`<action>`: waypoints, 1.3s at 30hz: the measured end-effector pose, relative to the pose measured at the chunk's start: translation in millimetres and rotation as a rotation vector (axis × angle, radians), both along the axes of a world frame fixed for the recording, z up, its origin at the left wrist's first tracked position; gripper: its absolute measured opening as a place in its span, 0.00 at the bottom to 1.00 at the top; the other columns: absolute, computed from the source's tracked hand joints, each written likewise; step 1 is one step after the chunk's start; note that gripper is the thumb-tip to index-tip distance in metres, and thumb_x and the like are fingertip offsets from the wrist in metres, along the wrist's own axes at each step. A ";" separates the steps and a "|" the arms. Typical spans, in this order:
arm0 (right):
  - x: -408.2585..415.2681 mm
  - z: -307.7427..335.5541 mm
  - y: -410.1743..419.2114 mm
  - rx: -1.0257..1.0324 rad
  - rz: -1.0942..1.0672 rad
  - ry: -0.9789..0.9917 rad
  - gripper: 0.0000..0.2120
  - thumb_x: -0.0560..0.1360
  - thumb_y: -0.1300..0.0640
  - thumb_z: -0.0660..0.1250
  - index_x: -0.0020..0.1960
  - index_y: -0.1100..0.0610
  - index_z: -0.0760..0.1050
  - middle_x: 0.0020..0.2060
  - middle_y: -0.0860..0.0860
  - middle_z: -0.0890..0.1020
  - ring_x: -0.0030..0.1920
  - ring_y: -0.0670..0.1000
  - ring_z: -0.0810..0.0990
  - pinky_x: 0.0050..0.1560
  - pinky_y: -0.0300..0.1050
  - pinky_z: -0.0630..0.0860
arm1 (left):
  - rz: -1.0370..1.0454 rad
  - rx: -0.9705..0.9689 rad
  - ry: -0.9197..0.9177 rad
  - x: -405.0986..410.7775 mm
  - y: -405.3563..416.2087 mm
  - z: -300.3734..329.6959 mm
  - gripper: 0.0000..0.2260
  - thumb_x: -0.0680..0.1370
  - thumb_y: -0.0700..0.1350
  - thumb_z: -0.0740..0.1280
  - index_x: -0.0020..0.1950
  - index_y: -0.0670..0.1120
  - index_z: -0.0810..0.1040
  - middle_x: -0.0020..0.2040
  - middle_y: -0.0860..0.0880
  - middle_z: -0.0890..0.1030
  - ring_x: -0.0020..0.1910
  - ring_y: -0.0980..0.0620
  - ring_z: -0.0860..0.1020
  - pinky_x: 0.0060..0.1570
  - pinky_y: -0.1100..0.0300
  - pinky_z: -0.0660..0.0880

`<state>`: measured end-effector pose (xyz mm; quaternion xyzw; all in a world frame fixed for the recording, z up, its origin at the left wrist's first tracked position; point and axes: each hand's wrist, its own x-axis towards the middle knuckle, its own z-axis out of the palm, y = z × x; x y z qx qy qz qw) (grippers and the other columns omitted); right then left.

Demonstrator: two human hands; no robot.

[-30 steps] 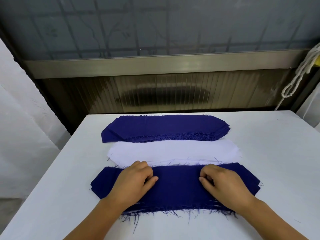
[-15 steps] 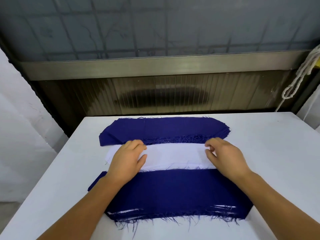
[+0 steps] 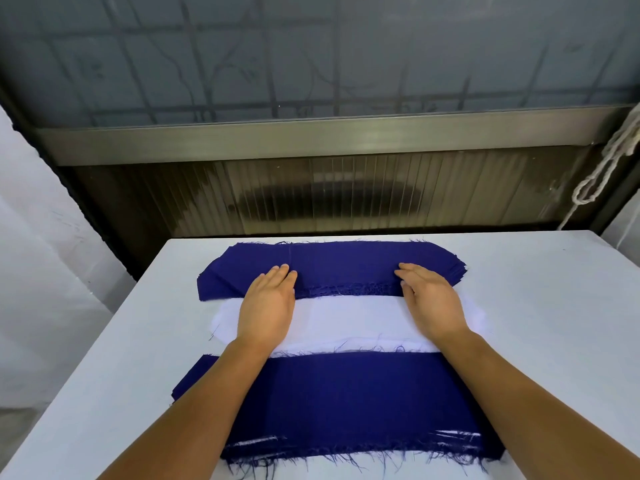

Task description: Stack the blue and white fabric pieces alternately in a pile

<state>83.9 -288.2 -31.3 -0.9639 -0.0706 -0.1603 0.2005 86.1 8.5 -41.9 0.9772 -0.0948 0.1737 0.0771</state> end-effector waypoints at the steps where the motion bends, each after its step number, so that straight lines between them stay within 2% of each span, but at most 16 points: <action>1: -0.6 0.3 0.8 -0.014 -0.005 -0.021 0.15 0.80 0.62 0.61 0.65 0.59 0.77 0.66 0.52 0.77 0.67 0.54 0.74 0.68 0.46 0.67 | 0.002 -0.001 -0.018 -1.2 -0.2 0.7 0.18 0.83 0.43 0.57 0.74 0.47 0.68 0.74 0.48 0.67 0.74 0.50 0.63 0.74 0.56 0.55; 5: -3.2 2.1 1.6 -0.029 -0.044 -0.083 0.12 0.79 0.62 0.63 0.60 0.60 0.80 0.60 0.53 0.81 0.59 0.56 0.79 0.59 0.47 0.74 | 0.012 0.046 -0.052 -6.8 -3.7 3.7 0.19 0.77 0.38 0.70 0.67 0.44 0.76 0.68 0.47 0.76 0.68 0.48 0.73 0.68 0.54 0.67; 10: -2.3 3.0 3.9 -0.015 -0.107 -0.091 0.10 0.80 0.59 0.62 0.56 0.56 0.80 0.51 0.49 0.83 0.46 0.55 0.80 0.45 0.45 0.76 | -0.032 0.041 -0.164 -7.1 -3.4 7.5 0.18 0.66 0.33 0.78 0.55 0.42 0.84 0.56 0.45 0.83 0.56 0.46 0.82 0.55 0.51 0.79; 16: -4.4 5.4 3.7 0.011 -0.108 -0.148 0.04 0.77 0.61 0.67 0.47 0.57 0.80 0.42 0.50 0.81 0.40 0.52 0.77 0.41 0.45 0.74 | -0.054 -0.022 -0.248 -8.5 -4.2 9.8 0.15 0.63 0.32 0.80 0.47 0.41 0.86 0.46 0.45 0.86 0.45 0.45 0.84 0.46 0.50 0.82; 20: -3.8 3.2 2.4 0.026 -0.086 -0.179 0.04 0.73 0.63 0.70 0.44 0.56 0.77 0.40 0.49 0.79 0.39 0.49 0.73 0.43 0.43 0.71 | -0.026 -0.075 -0.237 -11.3 -4.7 12.3 0.09 0.66 0.33 0.77 0.42 0.44 0.84 0.37 0.50 0.82 0.34 0.48 0.79 0.39 0.55 0.78; 24: -2.6 -1.1 -1.9 0.048 -0.023 -0.184 0.08 0.71 0.66 0.72 0.46 0.55 0.77 0.41 0.48 0.79 0.42 0.50 0.74 0.48 0.44 0.71 | -0.019 -0.161 -0.210 -13.3 -3.8 12.6 0.08 0.70 0.34 0.74 0.44 0.46 0.81 0.38 0.52 0.79 0.37 0.50 0.75 0.42 0.55 0.74; 27: -1.2 -3.0 -3.9 0.028 -0.002 -0.203 0.10 0.71 0.66 0.72 0.51 0.57 0.81 0.42 0.50 0.79 0.42 0.53 0.76 0.50 0.47 0.72 | 0.029 -0.188 -0.153 -13.0 -2.9 12.8 0.13 0.72 0.37 0.73 0.55 0.46 0.81 0.42 0.51 0.79 0.40 0.49 0.75 0.46 0.54 0.75; 29: -1.3 -3.9 -4.3 0.005 0.023 -0.244 0.08 0.72 0.64 0.73 0.50 0.57 0.83 0.40 0.50 0.78 0.41 0.53 0.76 0.49 0.46 0.72 | 0.041 -0.169 -0.141 -12.8 -1.9 12.8 0.15 0.73 0.39 0.74 0.59 0.44 0.81 0.43 0.49 0.79 0.41 0.48 0.75 0.46 0.52 0.77; 32: -3.9 -4.0 -4.3 0.035 0.079 -0.274 0.04 0.74 0.62 0.71 0.48 0.58 0.83 0.41 0.49 0.78 0.42 0.51 0.74 0.50 0.44 0.70 | 0.015 -0.152 -0.162 -14.4 -1.0 12.8 0.12 0.73 0.39 0.74 0.56 0.43 0.84 0.42 0.48 0.79 0.39 0.48 0.75 0.42 0.52 0.77; 37: -14.9 12.3 -1.7 0.097 0.130 -0.315 0.06 0.74 0.68 0.70 0.49 0.60 0.82 0.45 0.51 0.81 0.48 0.52 0.78 0.55 0.42 0.69 | -0.029 -0.145 -0.240 -22.7 6.4 26.6 0.11 0.72 0.36 0.75 0.53 0.43 0.85 0.52 0.45 0.83 0.50 0.44 0.80 0.51 0.51 0.77; 39: -25.5 21.0 -1.4 0.093 0.145 -0.276 0.06 0.74 0.67 0.69 0.50 0.60 0.81 0.45 0.50 0.82 0.48 0.52 0.79 0.55 0.42 0.68 | -0.089 -0.111 -0.272 -31.1 11.4 37.2 0.10 0.70 0.35 0.76 0.50 0.42 0.85 0.48 0.47 0.84 0.46 0.45 0.82 0.49 0.53 0.78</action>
